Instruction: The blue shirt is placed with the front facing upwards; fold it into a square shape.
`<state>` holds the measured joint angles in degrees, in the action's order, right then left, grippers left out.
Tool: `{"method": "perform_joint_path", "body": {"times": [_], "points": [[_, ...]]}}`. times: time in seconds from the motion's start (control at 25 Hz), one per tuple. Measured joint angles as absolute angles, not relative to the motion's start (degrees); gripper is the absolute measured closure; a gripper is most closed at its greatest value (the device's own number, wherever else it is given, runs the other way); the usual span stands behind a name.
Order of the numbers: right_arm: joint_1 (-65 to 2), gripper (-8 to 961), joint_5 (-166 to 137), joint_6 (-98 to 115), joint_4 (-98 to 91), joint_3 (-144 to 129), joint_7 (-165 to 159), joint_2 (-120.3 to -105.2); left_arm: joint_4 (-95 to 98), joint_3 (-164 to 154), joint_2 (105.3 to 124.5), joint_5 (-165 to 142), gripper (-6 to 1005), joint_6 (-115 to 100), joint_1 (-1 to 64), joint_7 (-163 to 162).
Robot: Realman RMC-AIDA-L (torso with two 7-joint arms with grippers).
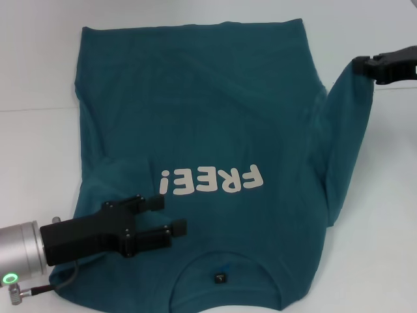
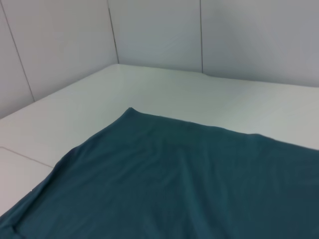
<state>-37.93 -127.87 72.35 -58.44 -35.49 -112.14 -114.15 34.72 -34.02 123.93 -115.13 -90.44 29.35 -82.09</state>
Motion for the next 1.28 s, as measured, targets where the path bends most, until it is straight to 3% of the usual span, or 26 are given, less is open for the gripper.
{"method": "perform_joint_path", "body": {"times": [0.92, 1.28], "points": [[-29.02, 942, -124.22, 69.73, -58.21, -34.1, -110.68, -117.05, 34.72, -34.42, 123.92, -115.13, 140, -90.36, 29.74, -82.08], [-30.3, 943, -122.94, 71.1, -58.18, -34.83, -110.39, -117.47, 34.72, -34.46, 123.84, -115.13, 140, -90.45, 29.85, -82.08]]}}
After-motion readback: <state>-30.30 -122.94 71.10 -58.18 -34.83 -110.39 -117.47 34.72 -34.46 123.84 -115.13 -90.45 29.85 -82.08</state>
